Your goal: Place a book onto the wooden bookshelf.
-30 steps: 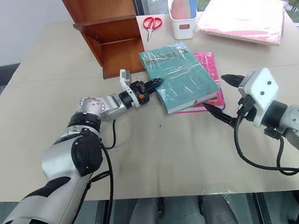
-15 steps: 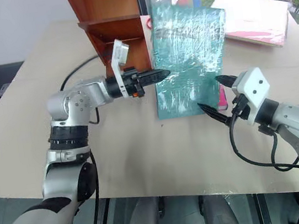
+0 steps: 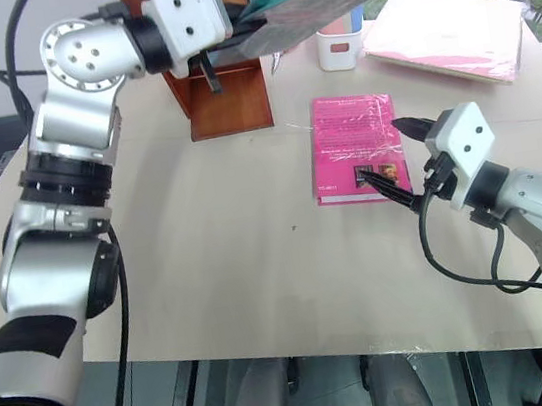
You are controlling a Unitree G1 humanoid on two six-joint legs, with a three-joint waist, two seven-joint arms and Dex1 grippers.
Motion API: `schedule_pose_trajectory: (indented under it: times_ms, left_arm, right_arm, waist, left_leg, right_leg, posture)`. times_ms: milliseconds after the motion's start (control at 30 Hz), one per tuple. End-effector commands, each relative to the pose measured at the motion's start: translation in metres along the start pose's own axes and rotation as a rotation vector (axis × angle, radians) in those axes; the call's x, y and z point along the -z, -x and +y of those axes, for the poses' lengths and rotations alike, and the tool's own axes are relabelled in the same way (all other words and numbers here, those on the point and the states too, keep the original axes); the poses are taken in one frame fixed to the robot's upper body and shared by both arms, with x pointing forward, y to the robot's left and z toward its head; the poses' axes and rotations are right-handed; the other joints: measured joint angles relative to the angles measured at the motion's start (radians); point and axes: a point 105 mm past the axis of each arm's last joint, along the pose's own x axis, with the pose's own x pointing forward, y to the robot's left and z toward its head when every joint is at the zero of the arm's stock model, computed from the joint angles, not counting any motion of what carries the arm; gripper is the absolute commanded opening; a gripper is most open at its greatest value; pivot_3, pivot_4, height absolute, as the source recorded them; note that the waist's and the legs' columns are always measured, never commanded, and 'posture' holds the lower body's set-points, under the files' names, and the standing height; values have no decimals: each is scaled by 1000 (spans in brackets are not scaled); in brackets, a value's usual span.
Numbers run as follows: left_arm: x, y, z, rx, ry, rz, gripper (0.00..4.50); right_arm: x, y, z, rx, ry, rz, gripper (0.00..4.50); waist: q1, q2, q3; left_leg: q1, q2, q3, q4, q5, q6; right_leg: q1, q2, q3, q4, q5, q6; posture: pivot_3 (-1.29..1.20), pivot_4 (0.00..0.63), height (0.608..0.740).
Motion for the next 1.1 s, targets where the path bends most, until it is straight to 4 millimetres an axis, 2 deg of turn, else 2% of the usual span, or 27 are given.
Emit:
schedule_pose_trajectory:
  times_ms: [33, 167, 333, 500, 667, 767, 900, 1100]
  left_arm:
    - [-29, 2, 22, -19, -63, -103, 64]
    - [-49, -1, 23, -1, 8, -224, 64]
    - [-49, 2, 39, -43, -77, -196, 64]
    - [-29, 9, 54, -40, -247, -7, 64]
    - [0, 23, 66, 4, -301, 215, 64]
    - [17, 31, 65, 55, -314, 331, 64]
    - [36, 37, 63, 97, -310, 456, 64]
    - [54, 40, 56, 149, -291, 561, 64]
  right_arm:
    - [-11, -4, -1, 0, 41, -46, 4500]
    - [-13, -8, -2, 0, 48, -59, 4500]
    - [-22, -9, -10, 39, 63, -100, 4500]
    - [-32, -3, -10, 50, 72, -143, 4500]
    - [-36, -2, -10, 48, 72, -164, 4500]
    - [-44, -2, -14, 50, 80, -200, 4500]
    - [-69, 1, -20, 47, 74, -295, 4500]
    - [-74, 8, -21, 45, 110, -294, 4500]
  waist:
    - [-2, 0, 0]
    - [-2, 0, 0]
    - [-7, 0, 1]
    - [-6, 1, 1]
    - [-4, 1, 1]
    - [-4, 1, 1]
    - [-6, 1, 2]
    - [-5, 0, 2]
  left_leg:
    - [0, 0, 0, 0, 0, 0]
    - [-1, 0, 0, 0, 0, -1]
    - [0, 0, 0, 0, 1, -1]
    - [0, 0, 0, 0, 0, 0]
    - [0, 0, 0, 0, 0, 0]
    - [-1, 0, 0, 0, 0, 0]
    - [-1, 0, 0, 0, 0, 0]
    - [-1, 0, 1, 0, 0, 0]
  right_leg:
    - [0, 0, 0, 0, 0, 0]
    - [0, 0, 0, 0, 0, 0]
    - [-1, 0, 0, 1, 0, 0]
    - [-1, 0, 0, 1, 0, 0]
    - [-1, 0, 0, 1, 0, 0]
    - [-1, 0, 0, 1, 0, 0]
    - [-2, 0, 0, 2, 0, 0]
    - [-2, 0, 0, 1, 0, 0]
  posture:
    - [0, 150, 740]
    - [0, 150, 740]
    - [0, 150, 740]
    - [0, 150, 740]
    - [0, 150, 740]
    - [0, 150, 740]
    - [0, 150, 740]
    - [0, 150, 740]
